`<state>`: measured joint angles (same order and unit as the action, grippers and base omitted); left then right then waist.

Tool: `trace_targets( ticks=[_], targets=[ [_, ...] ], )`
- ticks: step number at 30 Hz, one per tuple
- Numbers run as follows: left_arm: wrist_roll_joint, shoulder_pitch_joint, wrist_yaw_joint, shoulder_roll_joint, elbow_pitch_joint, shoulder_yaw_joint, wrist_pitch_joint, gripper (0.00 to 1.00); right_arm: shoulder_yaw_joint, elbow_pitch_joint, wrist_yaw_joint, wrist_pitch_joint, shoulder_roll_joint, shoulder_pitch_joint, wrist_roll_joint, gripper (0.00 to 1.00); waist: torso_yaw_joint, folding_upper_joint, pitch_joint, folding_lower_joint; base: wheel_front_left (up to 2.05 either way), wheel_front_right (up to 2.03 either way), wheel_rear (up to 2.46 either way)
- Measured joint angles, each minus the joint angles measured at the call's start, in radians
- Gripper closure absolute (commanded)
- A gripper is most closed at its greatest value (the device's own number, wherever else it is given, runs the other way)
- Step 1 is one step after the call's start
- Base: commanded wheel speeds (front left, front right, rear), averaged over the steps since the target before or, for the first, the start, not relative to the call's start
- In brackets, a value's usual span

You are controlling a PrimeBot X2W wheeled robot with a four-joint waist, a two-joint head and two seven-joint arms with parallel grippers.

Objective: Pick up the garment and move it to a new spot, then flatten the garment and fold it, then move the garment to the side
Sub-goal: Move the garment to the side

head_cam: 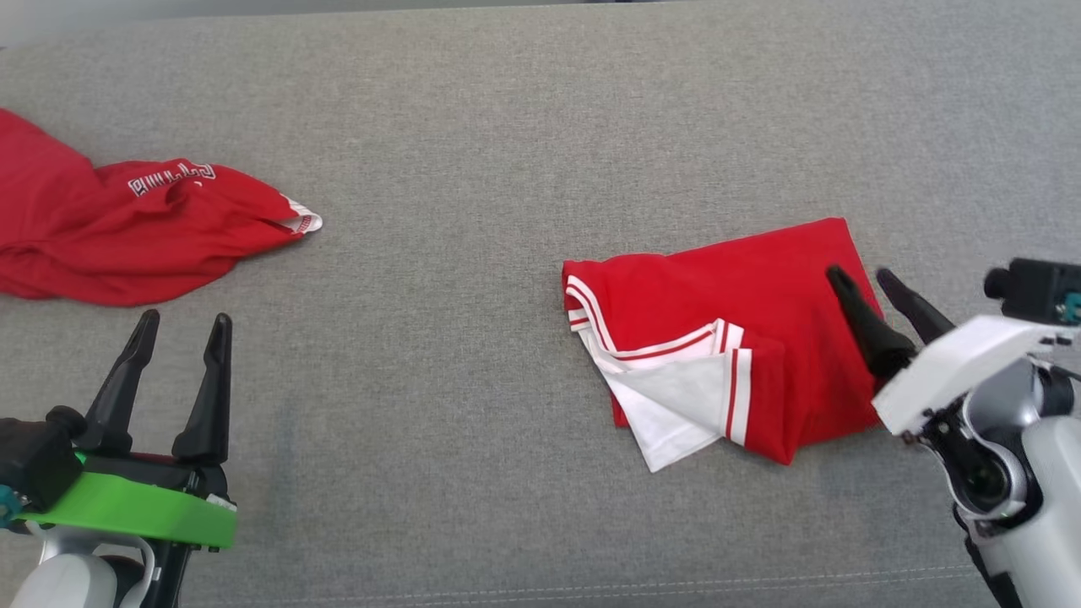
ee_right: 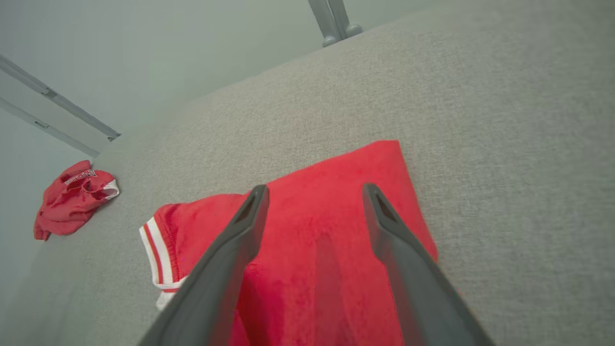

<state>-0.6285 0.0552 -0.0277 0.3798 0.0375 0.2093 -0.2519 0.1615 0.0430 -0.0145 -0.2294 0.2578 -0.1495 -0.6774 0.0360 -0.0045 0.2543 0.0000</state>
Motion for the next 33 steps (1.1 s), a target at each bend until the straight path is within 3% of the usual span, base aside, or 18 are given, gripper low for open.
trace_targets(
  ticks=[14, 20, 21, 22, 23, 27, 30, 33],
  targets=[
    [0.019, -0.004, -0.025, 0.010, 0.011, 0.018, 0.000, 0.00, -0.044, 0.131, 0.016, 0.001, 0.029, 0.008, -0.018, 0.00, 0.002, 0.0000, 0.052, 0.0000, 0.00, 0.00, 0.00],
    [0.019, -0.001, -0.025, 0.011, 0.011, 0.017, 0.000, 0.00, -0.042, 0.206, 0.009, -0.034, 0.006, -0.051, -0.076, 0.00, 0.023, 0.0000, 0.069, 0.0000, 0.00, 0.00, 0.00],
    [0.021, 0.000, -0.026, 0.011, 0.008, 0.016, 0.000, 0.00, -0.035, 0.220, 0.000, -0.044, -0.006, -0.060, -0.091, 0.52, 0.027, 0.0000, 0.070, 0.0000, 0.00, 0.00, 0.00],
    [0.023, 0.001, -0.026, 0.010, 0.007, 0.015, 0.000, 0.00, -0.029, 0.231, -0.007, -0.059, -0.018, -0.071, -0.114, 0.82, 0.030, 0.0000, 0.071, 0.0000, 0.00, 0.00, 0.00],
    [0.024, 0.002, -0.026, 0.011, 0.008, 0.012, 0.000, 0.00, -0.026, 0.236, -0.012, -0.071, -0.023, -0.083, -0.128, 1.00, 0.033, 0.0000, 0.071, 0.0000, 0.00, 0.00, 0.00],
    [0.025, 0.014, -0.035, 0.007, 0.009, 0.016, 0.000, 0.00, -0.017, 0.222, -0.048, -0.097, 0.000, -0.122, -0.129, 1.00, 0.045, 0.0000, 0.072, 0.0000, 0.00, 0.00, 0.00],
    [0.025, 0.021, -0.035, 0.004, 0.009, 0.010, 0.000, 0.00, 0.001, 0.151, -0.084, -0.099, -0.007, -0.163, -0.155, 1.00, 0.053, 0.0000, 0.072, 0.0000, 0.00, 0.00, 0.00],
    [0.026, 0.024, -0.034, 0.002, 0.011, -0.021, 0.000, 0.00, 0.035, 0.092, -0.100, -0.133, 0.001, -0.191, -0.181, 1.00, 0.054, 0.0000, 0.074, 0.0000, 0.00, 0.00, 0.00]
  ],
)
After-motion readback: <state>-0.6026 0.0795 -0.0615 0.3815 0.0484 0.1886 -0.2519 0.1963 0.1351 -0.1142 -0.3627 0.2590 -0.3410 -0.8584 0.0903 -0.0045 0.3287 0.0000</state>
